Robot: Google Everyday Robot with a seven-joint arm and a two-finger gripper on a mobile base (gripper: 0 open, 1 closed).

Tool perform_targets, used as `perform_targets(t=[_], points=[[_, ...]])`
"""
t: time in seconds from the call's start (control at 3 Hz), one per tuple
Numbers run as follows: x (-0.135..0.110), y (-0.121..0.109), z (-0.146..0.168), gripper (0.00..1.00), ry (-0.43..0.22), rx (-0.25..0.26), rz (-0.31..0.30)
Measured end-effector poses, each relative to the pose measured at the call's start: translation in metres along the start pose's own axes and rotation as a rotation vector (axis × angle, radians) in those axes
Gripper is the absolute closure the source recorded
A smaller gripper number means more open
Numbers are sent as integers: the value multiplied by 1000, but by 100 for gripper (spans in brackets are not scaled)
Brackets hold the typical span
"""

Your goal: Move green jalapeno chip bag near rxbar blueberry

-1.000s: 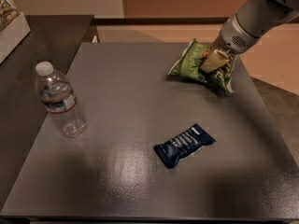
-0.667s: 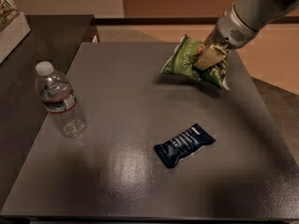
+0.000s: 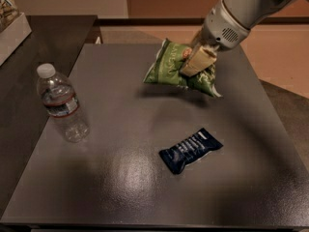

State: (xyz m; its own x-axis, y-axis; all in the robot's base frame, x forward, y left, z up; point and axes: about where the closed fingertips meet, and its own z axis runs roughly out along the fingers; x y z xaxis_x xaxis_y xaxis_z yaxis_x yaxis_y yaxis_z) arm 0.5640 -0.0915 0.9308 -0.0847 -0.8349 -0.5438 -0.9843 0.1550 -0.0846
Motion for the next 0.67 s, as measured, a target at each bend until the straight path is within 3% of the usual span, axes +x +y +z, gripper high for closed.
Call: perform_targets(t=[0.33, 0.67], points=[[-28, 27, 9, 100, -32, -67, -51], [-28, 27, 9, 100, -32, -67, -51]])
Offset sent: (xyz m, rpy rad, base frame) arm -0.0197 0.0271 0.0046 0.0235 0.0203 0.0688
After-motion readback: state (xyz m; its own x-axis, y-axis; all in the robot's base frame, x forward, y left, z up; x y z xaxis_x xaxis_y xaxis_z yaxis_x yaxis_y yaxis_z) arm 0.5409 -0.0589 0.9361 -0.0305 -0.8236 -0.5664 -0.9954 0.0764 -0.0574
